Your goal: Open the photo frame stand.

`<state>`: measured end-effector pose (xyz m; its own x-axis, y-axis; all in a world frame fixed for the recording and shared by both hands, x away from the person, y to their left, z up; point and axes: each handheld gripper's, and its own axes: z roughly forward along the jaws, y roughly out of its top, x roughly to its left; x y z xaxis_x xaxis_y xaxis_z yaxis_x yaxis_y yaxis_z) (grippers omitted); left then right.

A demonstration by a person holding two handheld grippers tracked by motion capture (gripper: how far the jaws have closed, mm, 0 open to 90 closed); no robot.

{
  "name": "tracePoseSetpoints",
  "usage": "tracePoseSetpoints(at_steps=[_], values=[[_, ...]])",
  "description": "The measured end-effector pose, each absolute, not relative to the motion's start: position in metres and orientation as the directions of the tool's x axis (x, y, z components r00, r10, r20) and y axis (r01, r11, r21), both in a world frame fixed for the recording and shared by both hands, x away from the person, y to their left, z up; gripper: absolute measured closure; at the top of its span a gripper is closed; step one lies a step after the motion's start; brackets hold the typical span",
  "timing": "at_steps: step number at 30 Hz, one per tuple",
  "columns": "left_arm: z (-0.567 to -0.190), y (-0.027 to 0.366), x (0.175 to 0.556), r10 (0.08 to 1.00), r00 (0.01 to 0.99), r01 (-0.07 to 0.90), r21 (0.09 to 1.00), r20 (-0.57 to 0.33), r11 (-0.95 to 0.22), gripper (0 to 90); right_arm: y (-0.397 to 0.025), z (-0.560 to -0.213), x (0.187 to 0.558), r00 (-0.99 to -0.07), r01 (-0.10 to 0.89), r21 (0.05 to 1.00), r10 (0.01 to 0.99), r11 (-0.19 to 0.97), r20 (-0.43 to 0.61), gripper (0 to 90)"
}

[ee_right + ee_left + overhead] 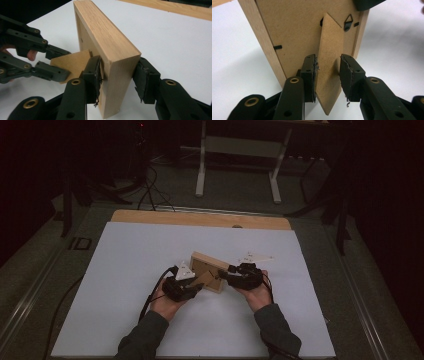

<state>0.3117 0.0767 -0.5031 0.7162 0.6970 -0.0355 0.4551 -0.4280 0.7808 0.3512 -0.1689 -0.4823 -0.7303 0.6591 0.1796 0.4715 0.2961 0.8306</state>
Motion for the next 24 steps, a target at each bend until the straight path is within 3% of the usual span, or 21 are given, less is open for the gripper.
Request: tracePoseSetpoints(at_steps=[17, 24], values=[[-0.508, 0.074, 0.311, 0.701, 0.711, 0.430, 0.759, 0.049, -0.489, 67.2, -0.156, -0.478, 0.340, -0.762, 0.391, 0.838, 0.644, 0.382, 0.062, 57.7], [-0.508, 0.077, 0.306, 0.690, 0.723, 0.428, 0.761, 0.036, -0.488, 66.9, -0.152, -0.478, 0.333, -0.765, 0.382, 0.838, 0.643, 0.391, 0.049, 56.8]])
